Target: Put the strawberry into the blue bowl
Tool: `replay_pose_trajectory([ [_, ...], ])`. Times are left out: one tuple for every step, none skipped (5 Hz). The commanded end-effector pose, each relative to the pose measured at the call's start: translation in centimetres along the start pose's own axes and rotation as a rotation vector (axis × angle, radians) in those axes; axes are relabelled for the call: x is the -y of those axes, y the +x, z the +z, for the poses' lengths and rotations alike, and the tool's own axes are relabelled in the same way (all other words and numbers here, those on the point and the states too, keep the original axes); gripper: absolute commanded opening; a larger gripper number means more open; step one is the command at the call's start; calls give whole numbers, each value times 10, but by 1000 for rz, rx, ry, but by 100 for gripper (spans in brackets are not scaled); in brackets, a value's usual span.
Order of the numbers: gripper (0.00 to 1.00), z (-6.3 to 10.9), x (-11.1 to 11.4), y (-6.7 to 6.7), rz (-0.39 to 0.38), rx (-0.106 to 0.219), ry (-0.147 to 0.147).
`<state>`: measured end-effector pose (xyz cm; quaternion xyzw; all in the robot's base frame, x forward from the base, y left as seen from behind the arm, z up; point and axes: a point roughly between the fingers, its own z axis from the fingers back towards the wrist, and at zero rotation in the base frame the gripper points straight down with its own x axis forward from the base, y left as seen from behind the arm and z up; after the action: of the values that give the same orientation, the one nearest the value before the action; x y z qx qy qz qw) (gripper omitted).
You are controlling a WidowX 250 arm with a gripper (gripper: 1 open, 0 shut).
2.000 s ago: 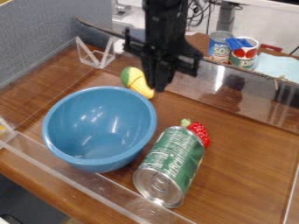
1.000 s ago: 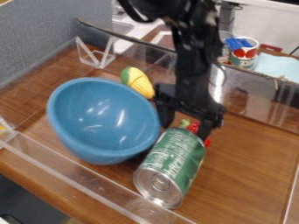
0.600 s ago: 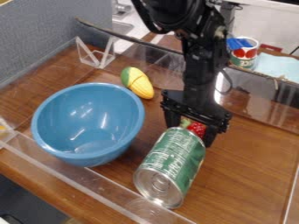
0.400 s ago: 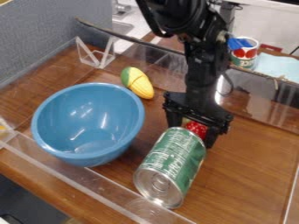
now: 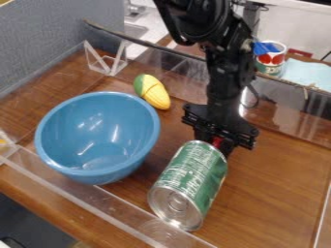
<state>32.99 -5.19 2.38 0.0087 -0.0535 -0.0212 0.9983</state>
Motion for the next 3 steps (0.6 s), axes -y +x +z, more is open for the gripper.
replay_pose_trajectory([
  [0,36,-5,15,21,102,-25],
  [0,46,-7,14,20,113,-25],
  [0,58,-10,13,20,128,-24],
])
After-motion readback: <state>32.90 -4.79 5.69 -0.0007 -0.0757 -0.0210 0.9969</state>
